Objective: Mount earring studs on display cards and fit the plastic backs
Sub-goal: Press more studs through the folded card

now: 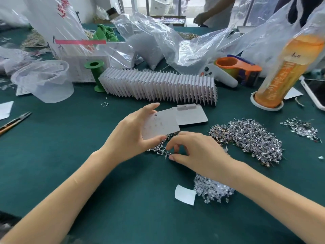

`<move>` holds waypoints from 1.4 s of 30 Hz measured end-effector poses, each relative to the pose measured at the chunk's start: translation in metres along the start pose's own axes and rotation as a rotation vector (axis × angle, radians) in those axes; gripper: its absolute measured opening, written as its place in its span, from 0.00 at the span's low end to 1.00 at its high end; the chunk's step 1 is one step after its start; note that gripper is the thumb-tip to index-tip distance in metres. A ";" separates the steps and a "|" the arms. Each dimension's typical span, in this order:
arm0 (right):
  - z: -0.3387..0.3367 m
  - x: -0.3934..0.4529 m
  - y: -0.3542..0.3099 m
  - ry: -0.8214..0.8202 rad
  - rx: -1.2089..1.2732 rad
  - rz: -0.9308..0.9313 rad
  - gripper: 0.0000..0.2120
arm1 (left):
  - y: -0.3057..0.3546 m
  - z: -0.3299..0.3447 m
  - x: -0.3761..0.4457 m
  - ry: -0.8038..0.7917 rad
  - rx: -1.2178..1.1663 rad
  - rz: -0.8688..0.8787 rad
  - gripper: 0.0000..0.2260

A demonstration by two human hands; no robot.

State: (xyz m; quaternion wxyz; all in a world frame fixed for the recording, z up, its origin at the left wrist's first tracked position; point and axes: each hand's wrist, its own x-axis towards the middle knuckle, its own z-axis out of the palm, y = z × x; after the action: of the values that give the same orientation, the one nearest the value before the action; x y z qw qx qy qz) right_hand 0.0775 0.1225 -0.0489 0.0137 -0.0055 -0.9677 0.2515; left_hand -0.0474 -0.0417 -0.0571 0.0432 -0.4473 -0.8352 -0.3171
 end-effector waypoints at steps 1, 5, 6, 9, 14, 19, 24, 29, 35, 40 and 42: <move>0.001 0.000 0.000 -0.001 0.002 -0.002 0.06 | 0.000 0.001 0.000 0.000 0.003 -0.001 0.35; 0.001 0.000 -0.001 0.003 0.012 -0.012 0.04 | 0.002 0.005 -0.001 -0.011 0.014 0.005 0.34; 0.001 0.000 0.000 0.010 0.005 -0.011 0.04 | 0.002 0.005 -0.001 -0.012 0.016 0.007 0.34; -0.002 -0.002 0.003 0.034 -0.003 -0.018 0.04 | 0.003 0.004 -0.003 -0.011 0.009 0.013 0.34; -0.002 -0.005 0.008 0.027 0.028 -0.017 0.04 | 0.005 0.006 -0.004 -0.023 0.004 0.012 0.34; 0.004 -0.003 0.003 0.035 0.009 -0.038 0.06 | 0.005 0.006 -0.005 -0.022 0.004 0.027 0.33; 0.003 -0.007 0.006 0.086 -0.026 -0.038 0.07 | 0.005 0.005 -0.004 -0.017 -0.007 0.024 0.32; 0.004 -0.009 0.007 0.118 -0.025 0.003 0.05 | 0.005 0.004 -0.004 -0.014 0.006 0.024 0.32; 0.004 -0.009 0.004 0.119 -0.018 0.003 0.01 | 0.005 0.004 -0.004 -0.003 0.011 0.045 0.32; 0.004 -0.009 0.001 0.125 -0.058 -0.021 0.06 | 0.005 0.004 -0.005 -0.018 0.026 0.056 0.32; 0.004 -0.009 0.000 0.146 -0.047 -0.052 0.05 | 0.005 0.004 -0.005 -0.028 0.027 0.056 0.32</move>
State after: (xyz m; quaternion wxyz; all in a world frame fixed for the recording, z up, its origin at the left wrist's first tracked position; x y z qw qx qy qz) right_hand 0.0859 0.1206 -0.0529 0.0909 0.0010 -0.9696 0.2270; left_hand -0.0396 -0.0411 -0.0597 0.0467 -0.4744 -0.8270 -0.2980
